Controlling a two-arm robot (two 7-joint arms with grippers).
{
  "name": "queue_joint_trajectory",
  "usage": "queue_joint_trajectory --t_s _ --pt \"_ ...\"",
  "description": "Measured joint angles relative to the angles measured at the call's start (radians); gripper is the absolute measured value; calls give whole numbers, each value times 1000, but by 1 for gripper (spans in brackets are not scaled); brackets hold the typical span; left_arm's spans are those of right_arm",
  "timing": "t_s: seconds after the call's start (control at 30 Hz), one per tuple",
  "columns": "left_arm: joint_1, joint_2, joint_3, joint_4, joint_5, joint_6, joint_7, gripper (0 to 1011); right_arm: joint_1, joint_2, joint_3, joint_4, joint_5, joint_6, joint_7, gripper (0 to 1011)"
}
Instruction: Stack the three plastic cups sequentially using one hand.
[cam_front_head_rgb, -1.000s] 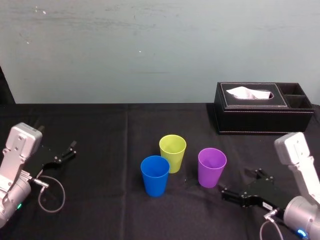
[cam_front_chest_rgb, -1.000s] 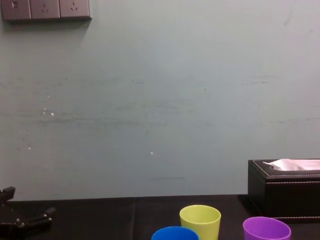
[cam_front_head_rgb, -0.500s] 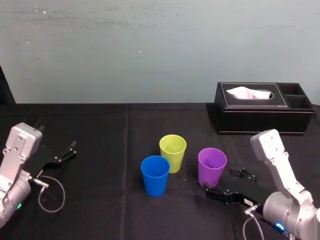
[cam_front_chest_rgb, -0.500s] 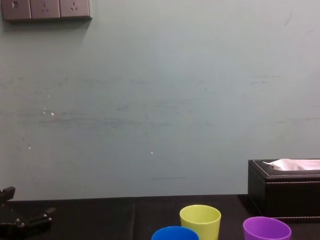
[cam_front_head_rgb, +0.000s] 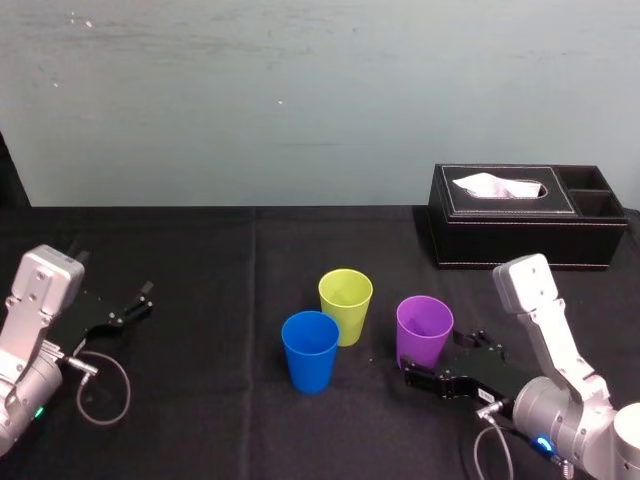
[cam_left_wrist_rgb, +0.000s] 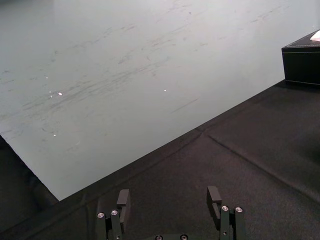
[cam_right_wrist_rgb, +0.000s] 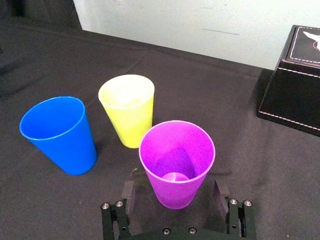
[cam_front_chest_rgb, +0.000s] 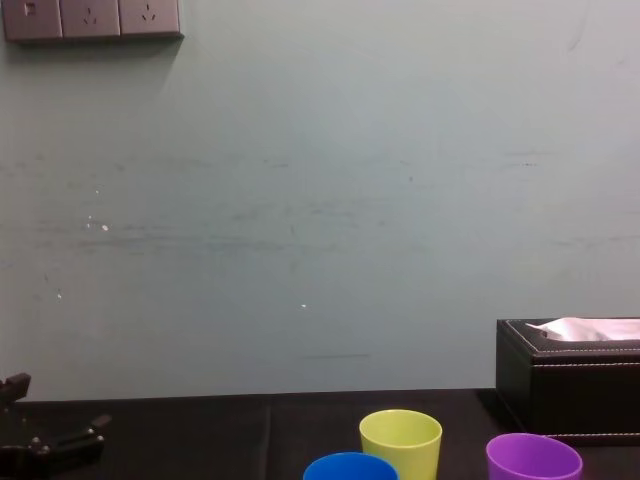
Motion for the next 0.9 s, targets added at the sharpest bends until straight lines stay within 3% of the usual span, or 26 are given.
queue_joint_trajectory --t_s 0.9 --pt "0 0 0 0 0 0 0 1000 44 -84 14 88 -78 -12 28 1003"
